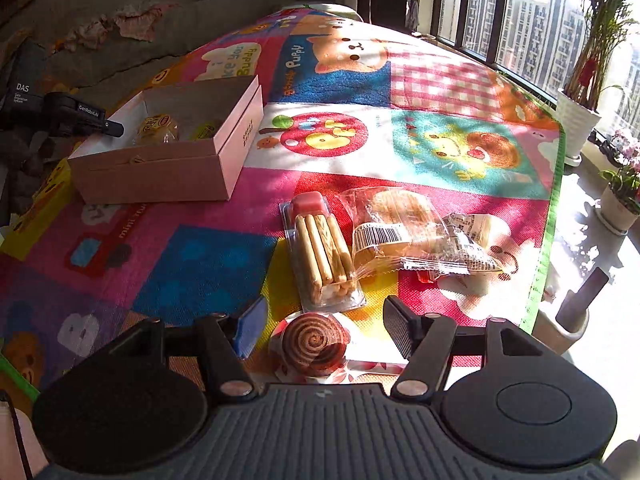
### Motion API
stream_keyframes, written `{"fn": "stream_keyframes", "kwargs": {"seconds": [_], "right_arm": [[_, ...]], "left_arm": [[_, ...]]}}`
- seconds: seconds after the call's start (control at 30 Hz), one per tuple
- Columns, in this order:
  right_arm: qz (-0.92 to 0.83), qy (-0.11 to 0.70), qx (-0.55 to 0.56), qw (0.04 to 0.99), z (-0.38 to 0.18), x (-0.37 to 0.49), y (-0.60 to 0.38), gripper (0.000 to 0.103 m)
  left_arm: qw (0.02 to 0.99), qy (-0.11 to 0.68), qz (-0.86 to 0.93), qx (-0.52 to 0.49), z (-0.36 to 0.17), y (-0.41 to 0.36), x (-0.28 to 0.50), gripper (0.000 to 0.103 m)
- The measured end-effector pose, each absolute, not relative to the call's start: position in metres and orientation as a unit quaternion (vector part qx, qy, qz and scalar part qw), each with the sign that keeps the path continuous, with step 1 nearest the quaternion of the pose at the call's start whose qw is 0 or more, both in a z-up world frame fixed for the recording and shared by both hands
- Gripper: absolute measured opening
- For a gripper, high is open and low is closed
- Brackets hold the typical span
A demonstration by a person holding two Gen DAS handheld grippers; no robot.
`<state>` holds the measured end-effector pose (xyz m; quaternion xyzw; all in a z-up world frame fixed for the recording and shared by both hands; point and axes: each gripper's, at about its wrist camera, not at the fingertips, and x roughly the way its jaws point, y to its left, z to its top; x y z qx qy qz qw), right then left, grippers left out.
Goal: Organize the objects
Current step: 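Move the right tool to the brown swirl lollipop and grasp it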
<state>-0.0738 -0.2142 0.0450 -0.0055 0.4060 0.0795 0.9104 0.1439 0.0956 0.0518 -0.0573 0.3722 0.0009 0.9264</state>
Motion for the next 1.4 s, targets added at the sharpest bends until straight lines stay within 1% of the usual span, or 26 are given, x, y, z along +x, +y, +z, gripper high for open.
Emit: {"fn": "stream_keyframes", "kwargs": {"seconds": [0.03,0.07,0.13,0.23,0.3,0.37,0.47,0.6,0.63,0.67,0.7,0.77,0.8,0.9,0.97,1.07,1.2,1.27,1.33,1.37,1.4], "right_arm": [[0.081,0.409,0.003,0.909,0.040,-0.076,-0.213,0.065],[0.079,0.401,0.007,0.912,0.036,-0.079,-0.210,0.068],[0.103,0.399,0.025,0.911,0.036,-0.082,-0.203,0.078],[0.172,0.400,0.077,0.897,0.042,-0.081,-0.198,0.077],[0.177,0.382,0.060,0.905,0.049,-0.083,-0.194,0.077],[0.146,0.371,0.025,0.917,0.053,-0.081,-0.196,0.077],[0.118,0.389,0.012,0.914,0.048,-0.075,-0.204,0.077],[0.143,0.435,0.034,0.888,0.032,-0.079,-0.204,0.083],[0.150,0.433,0.038,0.888,0.032,-0.083,-0.201,0.088],[0.168,0.438,0.048,0.882,0.032,-0.084,-0.197,0.090],[0.196,0.440,0.067,0.874,0.033,-0.085,-0.192,0.092],[0.230,0.440,0.091,0.863,0.035,-0.087,-0.185,0.091],[0.229,0.433,0.083,0.868,0.036,-0.087,-0.181,0.091],[0.169,0.404,-0.004,0.899,0.038,-0.087,-0.166,0.091],[0.140,0.402,-0.047,0.904,0.032,-0.084,-0.160,0.091],[0.135,0.413,-0.045,0.899,0.025,-0.081,-0.158,0.088],[0.130,0.403,-0.046,0.905,0.025,-0.080,-0.154,0.086],[0.127,0.400,-0.047,0.906,0.025,-0.077,-0.153,0.081],[0.127,0.397,-0.049,0.908,0.026,-0.076,-0.153,0.066],[0.128,0.395,-0.051,0.908,0.027,-0.075,-0.154,0.063],[0.127,0.395,-0.053,0.908,0.027,-0.074,-0.154,0.058]], "left_arm": [[0.926,0.372,0.002,-0.056,0.052,0.095,0.143,0.016],[0.926,0.373,0.004,-0.055,0.052,0.094,0.144,0.016],[0.926,0.374,0.005,-0.055,0.053,0.094,0.144,0.016],[0.925,0.375,0.006,-0.055,0.053,0.094,0.144,0.016],[0.925,0.375,0.006,-0.055,0.054,0.094,0.144,0.016],[0.925,0.375,0.006,-0.057,0.054,0.094,0.145,0.016],[0.924,0.377,0.003,-0.063,0.054,0.095,0.144,0.016],[0.925,0.376,0.002,-0.062,0.054,0.096,0.143,0.016],[0.925,0.376,0.001,-0.062,0.053,0.096,0.143,0.016],[0.925,0.376,0.001,-0.062,0.053,0.096,0.143,0.016],[0.925,0.376,0.001,-0.062,0.053,0.096,0.143,0.016],[0.925,0.376,0.001,-0.061,0.053,0.095,0.143,0.016],[0.925,0.376,0.001,-0.059,0.053,0.095,0.143,0.016],[0.925,0.376,0.002,-0.060,0.053,0.095,0.144,0.016],[0.925,0.376,0.001,-0.060,0.053,0.094,0.144,0.016],[0.924,0.376,0.001,-0.060,0.053,0.094,0.144,0.016],[0.925,0.376,0.001,-0.060,0.053,0.094,0.143,0.016],[0.925,0.376,0.001,-0.061,0.053,0.094,0.144,0.016],[0.925,0.376,0.001,-0.060,0.053,0.094,0.144,0.016],[0.925,0.376,0.002,-0.060,0.053,0.094,0.144,0.016],[0.925,0.376,0.002,-0.060,0.053,0.094,0.144,0.016]]}}
